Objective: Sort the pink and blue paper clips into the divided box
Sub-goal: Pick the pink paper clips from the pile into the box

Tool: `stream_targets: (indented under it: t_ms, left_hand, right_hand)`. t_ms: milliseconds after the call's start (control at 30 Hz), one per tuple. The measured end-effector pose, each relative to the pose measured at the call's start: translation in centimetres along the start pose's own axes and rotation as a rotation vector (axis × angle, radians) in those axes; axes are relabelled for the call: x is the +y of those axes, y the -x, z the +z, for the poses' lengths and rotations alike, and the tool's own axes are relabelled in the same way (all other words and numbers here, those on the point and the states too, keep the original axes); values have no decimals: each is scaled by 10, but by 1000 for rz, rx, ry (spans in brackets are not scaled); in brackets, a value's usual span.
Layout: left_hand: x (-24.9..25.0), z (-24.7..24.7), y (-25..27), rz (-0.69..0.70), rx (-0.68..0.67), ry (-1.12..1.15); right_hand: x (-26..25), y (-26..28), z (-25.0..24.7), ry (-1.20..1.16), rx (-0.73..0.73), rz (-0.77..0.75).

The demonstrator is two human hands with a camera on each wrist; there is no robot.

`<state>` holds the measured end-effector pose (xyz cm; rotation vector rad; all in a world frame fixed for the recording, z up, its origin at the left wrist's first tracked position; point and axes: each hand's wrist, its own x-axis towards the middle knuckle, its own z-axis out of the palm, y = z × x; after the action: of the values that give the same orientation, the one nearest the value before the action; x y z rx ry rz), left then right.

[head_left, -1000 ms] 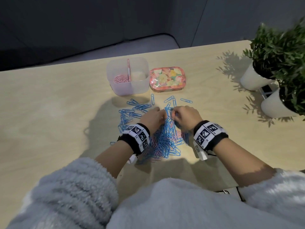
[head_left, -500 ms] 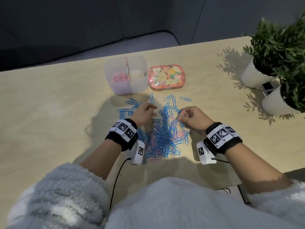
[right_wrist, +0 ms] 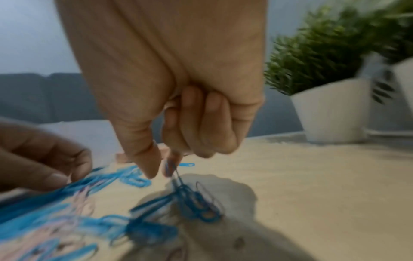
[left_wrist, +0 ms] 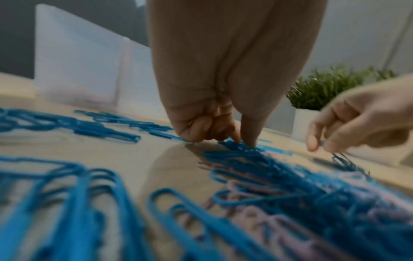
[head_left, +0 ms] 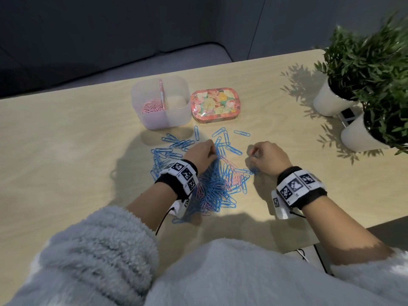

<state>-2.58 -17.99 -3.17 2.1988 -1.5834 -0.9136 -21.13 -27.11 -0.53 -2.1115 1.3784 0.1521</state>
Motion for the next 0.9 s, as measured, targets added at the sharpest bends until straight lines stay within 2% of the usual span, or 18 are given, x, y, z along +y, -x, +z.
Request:
stream_targets:
  t_ms: [200, 367, 467, 567, 667, 733, 800, 900]
  left_hand:
    - [-10, -16, 1, -9, -6, -139]
    - [13, -10, -4, 156, -22, -154]
    - [23, -1, -8, 221, -72, -281]
    - [24, 1, -10, 215, -58, -326]
    - [16, -3, -9, 226, -33, -220]
    - [8, -7, -8, 190, 22, -35]
    - [0, -11, -7, 111, 60, 192]
    - [-6, -21, -5, -27, 37, 488]
  right_hand:
    - [-12, 7, 21, 154, -190, -208]
    - [-8, 5, 32, 137, -165, -193]
    - [-2, 1, 35, 28, -190, -157]
    - [4, 1, 33, -351, -140, -58]
    - [4, 2, 26, -770, -133, 28]
    - [2, 1, 21, -943, -134, 69]
    - [-1, -3, 21, -1024, -116, 114]
    - [-4, -8, 25, -968, -93, 150]
